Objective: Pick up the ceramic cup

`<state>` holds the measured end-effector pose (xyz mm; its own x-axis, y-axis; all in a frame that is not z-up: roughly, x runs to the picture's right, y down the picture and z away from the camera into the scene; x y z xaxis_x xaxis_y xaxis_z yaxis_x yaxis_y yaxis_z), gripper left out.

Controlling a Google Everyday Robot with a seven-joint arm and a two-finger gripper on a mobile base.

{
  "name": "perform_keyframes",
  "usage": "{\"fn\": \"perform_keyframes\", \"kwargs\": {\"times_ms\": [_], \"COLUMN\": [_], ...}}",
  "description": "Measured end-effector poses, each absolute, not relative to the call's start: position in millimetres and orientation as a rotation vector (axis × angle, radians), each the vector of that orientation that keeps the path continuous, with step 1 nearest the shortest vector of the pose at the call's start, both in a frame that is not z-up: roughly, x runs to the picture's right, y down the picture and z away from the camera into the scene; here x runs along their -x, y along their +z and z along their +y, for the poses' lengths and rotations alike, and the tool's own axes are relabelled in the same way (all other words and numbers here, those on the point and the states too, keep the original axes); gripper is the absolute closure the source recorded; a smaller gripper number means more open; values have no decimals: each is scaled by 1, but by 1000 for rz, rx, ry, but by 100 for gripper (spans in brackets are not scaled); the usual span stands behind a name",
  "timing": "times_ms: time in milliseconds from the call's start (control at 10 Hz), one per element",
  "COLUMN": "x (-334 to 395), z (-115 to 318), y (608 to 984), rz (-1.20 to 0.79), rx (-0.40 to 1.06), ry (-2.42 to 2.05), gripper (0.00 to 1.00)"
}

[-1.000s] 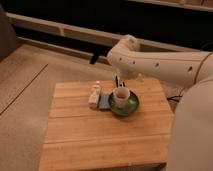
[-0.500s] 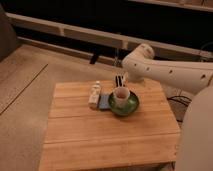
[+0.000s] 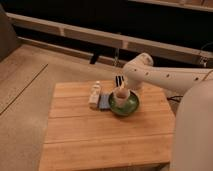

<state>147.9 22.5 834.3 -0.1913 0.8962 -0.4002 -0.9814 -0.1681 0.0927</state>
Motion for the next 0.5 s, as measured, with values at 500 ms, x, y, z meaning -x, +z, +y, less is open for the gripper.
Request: {"fn": "perform_keyframes", "kwargs": {"times_ms": [500], "x": [-157], "z": [55], "y": [858], "rz": [460], "rx": [373], "ry": [1754], "gripper": [57]}}
